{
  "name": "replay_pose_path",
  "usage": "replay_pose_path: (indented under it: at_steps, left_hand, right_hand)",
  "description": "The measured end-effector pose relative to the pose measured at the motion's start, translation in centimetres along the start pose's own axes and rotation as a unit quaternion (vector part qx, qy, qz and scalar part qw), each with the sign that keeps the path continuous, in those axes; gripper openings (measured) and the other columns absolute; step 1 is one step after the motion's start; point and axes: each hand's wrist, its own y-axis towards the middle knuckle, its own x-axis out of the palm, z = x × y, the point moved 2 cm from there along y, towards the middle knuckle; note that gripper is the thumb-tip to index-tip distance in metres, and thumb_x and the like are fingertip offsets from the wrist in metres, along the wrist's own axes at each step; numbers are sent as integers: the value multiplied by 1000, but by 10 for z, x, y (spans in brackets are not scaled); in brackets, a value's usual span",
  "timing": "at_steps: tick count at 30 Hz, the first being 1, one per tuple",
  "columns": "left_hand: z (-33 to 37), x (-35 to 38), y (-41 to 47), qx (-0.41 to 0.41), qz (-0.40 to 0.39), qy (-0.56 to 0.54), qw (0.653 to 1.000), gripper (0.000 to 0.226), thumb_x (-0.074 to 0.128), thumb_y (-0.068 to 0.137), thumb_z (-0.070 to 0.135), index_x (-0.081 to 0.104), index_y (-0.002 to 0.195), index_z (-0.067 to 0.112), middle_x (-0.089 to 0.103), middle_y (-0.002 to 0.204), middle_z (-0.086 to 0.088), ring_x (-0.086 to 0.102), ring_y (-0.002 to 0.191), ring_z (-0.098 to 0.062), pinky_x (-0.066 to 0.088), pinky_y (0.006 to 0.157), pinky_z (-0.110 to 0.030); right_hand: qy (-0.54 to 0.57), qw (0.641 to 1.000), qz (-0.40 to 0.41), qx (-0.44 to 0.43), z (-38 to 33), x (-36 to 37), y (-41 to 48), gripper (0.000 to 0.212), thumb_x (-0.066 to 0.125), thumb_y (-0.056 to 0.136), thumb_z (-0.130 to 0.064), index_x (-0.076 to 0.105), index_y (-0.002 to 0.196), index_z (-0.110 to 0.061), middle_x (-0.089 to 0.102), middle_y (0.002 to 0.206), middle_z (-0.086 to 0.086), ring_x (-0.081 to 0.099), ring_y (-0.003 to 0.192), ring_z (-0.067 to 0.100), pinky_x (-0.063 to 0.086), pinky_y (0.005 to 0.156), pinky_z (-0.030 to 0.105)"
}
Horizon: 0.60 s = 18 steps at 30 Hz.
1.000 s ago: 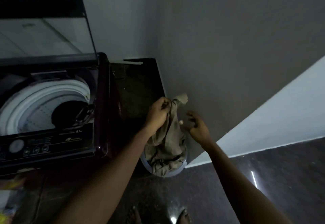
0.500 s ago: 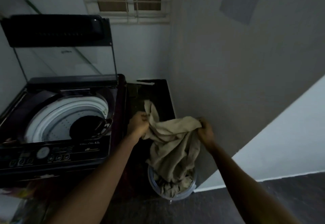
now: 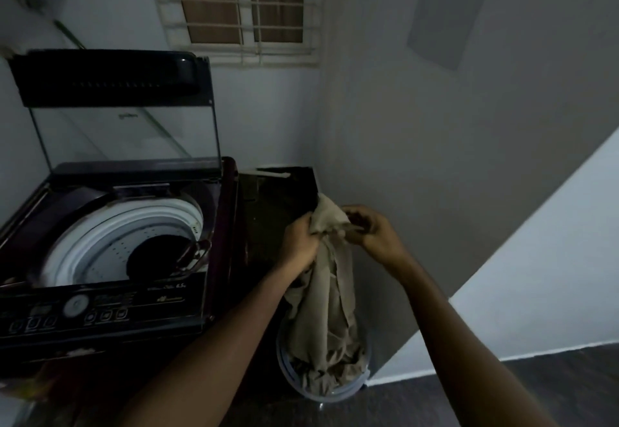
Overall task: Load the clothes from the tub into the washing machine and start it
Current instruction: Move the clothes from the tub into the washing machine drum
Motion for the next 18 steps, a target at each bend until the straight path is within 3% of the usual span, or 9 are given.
replay_pose_path:
  at_steps: [2, 4, 6, 8, 10, 12, 14, 16, 18]
  left_hand:
    - [11, -7, 0, -15, 29, -66, 997, 30, 64, 92, 18, 63, 121, 12, 67, 114, -7, 62, 105, -22, 52, 86, -34]
    - [25, -12, 0, -20, 43, -139, 989, 33, 69, 88, 19, 64, 119, 10, 69, 114, -8, 64, 105, -24, 53, 91, -41]
    - [35, -17, 1, -33, 48, -230, 971, 36, 73, 80, 23, 68, 112, 8, 71, 108, -11, 67, 102, -28, 54, 92, -50]
    - [38, -23, 4, -42, 56, -326, 943, 27, 73, 80, 18, 70, 105, 8, 72, 105, -14, 68, 99, -32, 54, 91, -54]
    - [34, -36, 6, -46, 102, -358, 927, 15, 71, 85, 13, 70, 100, 11, 72, 104, -13, 68, 99, -32, 55, 89, -50]
    - [19, -57, 8, -38, 173, -223, 959, 23, 68, 87, 13, 67, 110, 9, 70, 110, -12, 65, 105, -31, 54, 88, -38]
    - [-2, -72, 6, 9, 194, -5, 981, 40, 62, 87, 6, 57, 127, 8, 64, 122, -14, 59, 114, -30, 46, 91, -32]
    - [-18, -67, -1, 82, 141, 136, 977, 53, 56, 84, -3, 51, 135, 10, 57, 130, -13, 55, 119, -32, 45, 98, -36]
    - [-29, -47, -7, 128, 25, 180, 975, 62, 61, 81, 0, 47, 139, 16, 49, 136, -8, 52, 123, -32, 45, 100, -40]
  right_hand:
    - [-24, 997, -40, 58, 19, -5, -21, 69, 84, 70, -25, 53, 131, -23, 57, 126, -11, 52, 112, -3, 41, 92, 14]
    - [-17, 989, -104, 104, 38, 8, -37, 80, 87, 58, -36, 49, 128, -31, 55, 124, -20, 51, 113, -4, 42, 93, 12]
    - [-15, 981, -125, 146, 67, 33, -43, 72, 86, 63, -40, 52, 126, -32, 61, 122, -15, 57, 115, 5, 48, 93, 22]
    - [-91, 978, -55, 178, 94, 47, -34, 58, 75, 77, -47, 56, 125, -22, 64, 122, -4, 59, 116, 18, 49, 89, 28]
    - [-182, 963, 9, 198, 105, 42, -23, 42, 64, 87, -38, 61, 113, -6, 64, 115, 13, 60, 111, 30, 47, 81, 32]
    - [-185, 964, 53, 182, 95, 25, -19, 30, 57, 88, -20, 62, 110, 1, 63, 114, 19, 59, 109, 32, 44, 81, 33]
    - [-136, 979, 86, 127, 69, 7, -19, 38, 47, 78, -17, 66, 109, -7, 67, 111, 16, 61, 106, 27, 44, 82, 31]
    - [-113, 983, 115, 86, 44, -9, -14, 39, 42, 70, -19, 68, 98, -15, 69, 100, 9, 64, 98, 24, 45, 76, 28]
    - [-127, 985, 112, 46, 17, -13, 1, 35, 44, 70, -20, 70, 90, -10, 69, 89, 5, 64, 88, 17, 41, 66, 23]
